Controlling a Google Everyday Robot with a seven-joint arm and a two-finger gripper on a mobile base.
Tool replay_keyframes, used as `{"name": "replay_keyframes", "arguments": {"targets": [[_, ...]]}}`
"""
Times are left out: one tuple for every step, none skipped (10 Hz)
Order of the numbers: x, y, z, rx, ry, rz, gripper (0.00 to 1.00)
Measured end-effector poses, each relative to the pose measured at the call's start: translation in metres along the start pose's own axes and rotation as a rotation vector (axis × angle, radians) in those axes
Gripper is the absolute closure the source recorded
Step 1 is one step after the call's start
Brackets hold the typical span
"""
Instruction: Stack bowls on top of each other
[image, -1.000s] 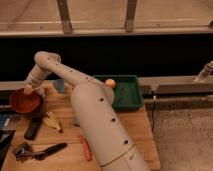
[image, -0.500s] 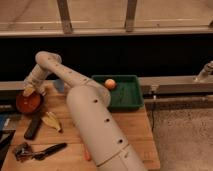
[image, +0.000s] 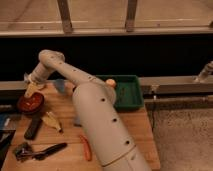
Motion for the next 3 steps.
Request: {"name": "replay_keyframes", "arguments": {"targets": [[-0.003,0.001,-0.021,0.047,-0.003,-0.005,0.23],[-0.002,0.003,-0.045,0.105,-0.004,-0.007,0.23],[0.005,0.005,-0.073,0.170,-0.005,0.002,0.23]]}}
